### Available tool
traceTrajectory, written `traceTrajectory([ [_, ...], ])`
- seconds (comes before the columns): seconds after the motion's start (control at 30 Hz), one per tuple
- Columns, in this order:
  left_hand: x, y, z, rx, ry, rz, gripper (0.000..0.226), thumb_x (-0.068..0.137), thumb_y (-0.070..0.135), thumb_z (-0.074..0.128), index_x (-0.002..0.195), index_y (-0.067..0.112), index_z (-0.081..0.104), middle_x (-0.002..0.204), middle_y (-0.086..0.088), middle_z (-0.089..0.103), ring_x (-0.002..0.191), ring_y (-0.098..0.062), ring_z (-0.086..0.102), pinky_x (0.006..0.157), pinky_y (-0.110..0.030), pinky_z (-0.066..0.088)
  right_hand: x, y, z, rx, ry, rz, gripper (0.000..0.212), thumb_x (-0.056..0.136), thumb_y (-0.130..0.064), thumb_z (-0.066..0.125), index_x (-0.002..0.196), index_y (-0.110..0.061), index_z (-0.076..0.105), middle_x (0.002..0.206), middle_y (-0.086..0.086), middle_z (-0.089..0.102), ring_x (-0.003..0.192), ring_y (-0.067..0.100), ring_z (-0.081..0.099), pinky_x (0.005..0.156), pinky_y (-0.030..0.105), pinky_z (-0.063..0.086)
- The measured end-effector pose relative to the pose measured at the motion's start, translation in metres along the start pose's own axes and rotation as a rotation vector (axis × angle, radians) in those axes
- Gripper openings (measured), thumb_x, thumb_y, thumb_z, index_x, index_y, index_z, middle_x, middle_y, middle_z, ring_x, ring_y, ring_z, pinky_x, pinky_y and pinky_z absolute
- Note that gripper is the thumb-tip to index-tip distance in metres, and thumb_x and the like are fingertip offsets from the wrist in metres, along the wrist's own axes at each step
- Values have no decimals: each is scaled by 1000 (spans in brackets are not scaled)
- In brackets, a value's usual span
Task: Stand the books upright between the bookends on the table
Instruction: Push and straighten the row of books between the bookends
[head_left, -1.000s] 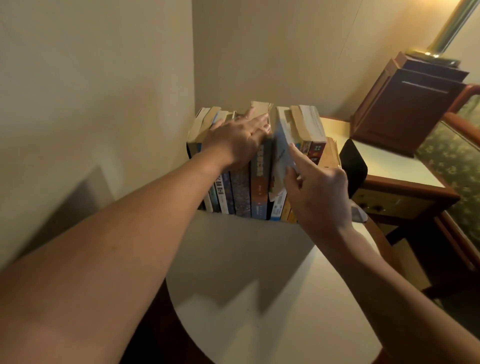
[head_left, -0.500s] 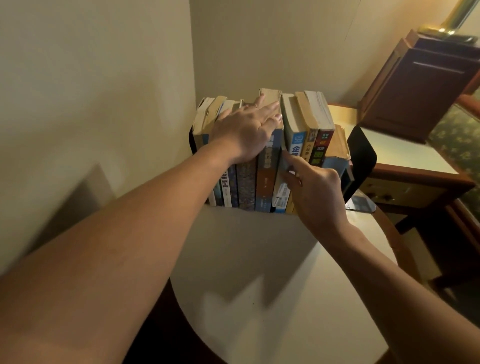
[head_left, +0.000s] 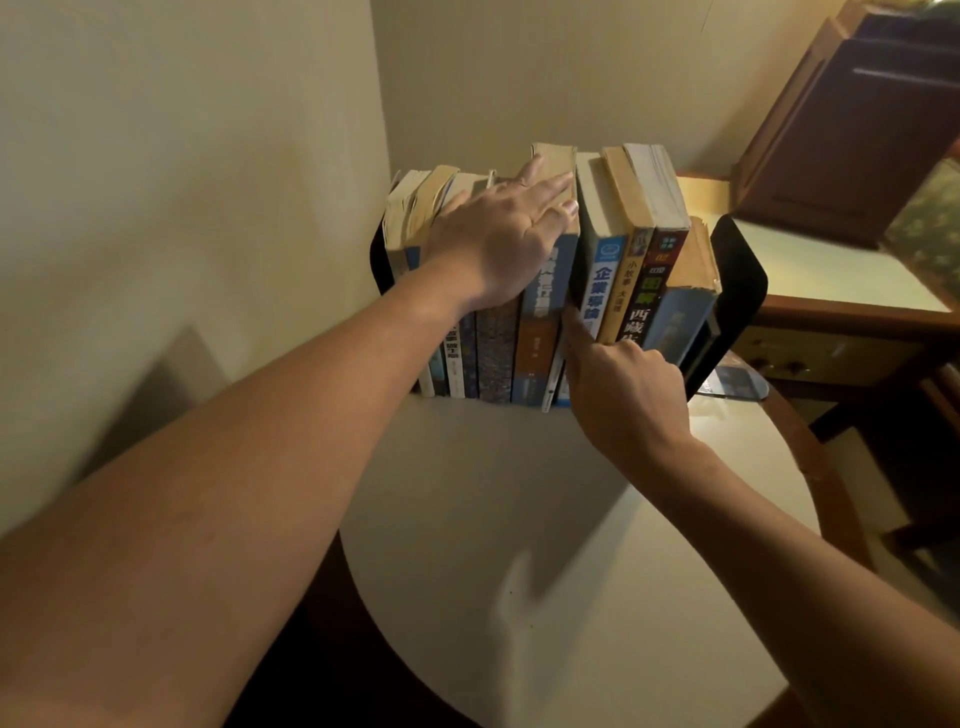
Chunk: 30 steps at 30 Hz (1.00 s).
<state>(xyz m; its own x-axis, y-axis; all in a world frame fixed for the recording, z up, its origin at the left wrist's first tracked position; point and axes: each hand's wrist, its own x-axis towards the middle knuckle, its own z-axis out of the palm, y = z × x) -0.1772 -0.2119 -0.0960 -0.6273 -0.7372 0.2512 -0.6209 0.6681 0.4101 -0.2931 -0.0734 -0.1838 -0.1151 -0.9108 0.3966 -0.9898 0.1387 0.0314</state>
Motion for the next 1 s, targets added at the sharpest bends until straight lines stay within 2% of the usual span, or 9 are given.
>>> traceTrajectory([
  [0.13,-1,1,-1,-1,8,0,58,100,57,18,154,44,29,167,16,11,151,-12,23,122,-47,14,-3,4,6,81,-2,-11,58,107,-30,37,157,-27,6,107,20,71,70,36,70,57,46,60],
  [0.3,-3,2,-2,6,5,-6,58,99,57,17,154,44,29,167,16,11,151,-13,24,122,-46,14,-21,23,3,208,178,-163,54,102,-19,53,154,-20,36,95,12,75,62,27,71,52,40,60],
  [0.4,-3,3,-3,10,6,-5,58,100,57,17,155,43,29,167,15,12,151,-13,24,123,-46,14,-40,25,9,222,182,-170,42,98,-12,62,140,-13,57,93,11,76,66,28,72,54,42,61],
  [0.53,-4,4,-3,-2,0,-11,57,100,57,17,154,44,29,166,16,12,151,-12,24,122,-47,15,-37,15,23,334,249,51,18,95,-21,67,108,-10,74,104,13,76,84,34,74,64,43,62],
  [0.6,-5,5,-4,-1,-3,-16,56,100,57,18,154,45,29,166,17,12,150,-13,25,122,-47,16,-31,9,30,309,352,93,29,94,-24,68,118,-8,70,127,16,66,108,35,67,81,43,59],
  [0.7,-5,6,-5,0,-1,-27,51,104,54,21,154,46,29,166,18,12,150,-14,25,122,-46,18,-25,-1,43,263,515,159,52,97,-35,62,142,-12,50,155,23,29,145,40,31,112,54,36],
  [0.77,-5,5,-5,0,2,-24,50,105,53,22,153,46,29,166,18,12,150,-14,25,121,-46,18,-21,-4,53,264,520,273,68,98,-47,58,151,-12,32,160,29,15,150,44,13,118,62,22],
  [0.83,-4,3,-4,5,2,-14,50,105,53,22,153,46,29,166,18,12,151,-13,24,121,-47,19,-17,-3,65,244,477,356,84,95,-59,56,154,-11,20,159,34,11,150,47,7,119,64,13],
  [1.0,-1,0,-2,8,7,-3,51,104,54,21,153,47,30,166,18,12,151,-13,24,121,-47,20,-11,7,88,150,409,350,99,88,-67,60,155,-13,12,160,33,8,151,45,-1,121,62,6],
])
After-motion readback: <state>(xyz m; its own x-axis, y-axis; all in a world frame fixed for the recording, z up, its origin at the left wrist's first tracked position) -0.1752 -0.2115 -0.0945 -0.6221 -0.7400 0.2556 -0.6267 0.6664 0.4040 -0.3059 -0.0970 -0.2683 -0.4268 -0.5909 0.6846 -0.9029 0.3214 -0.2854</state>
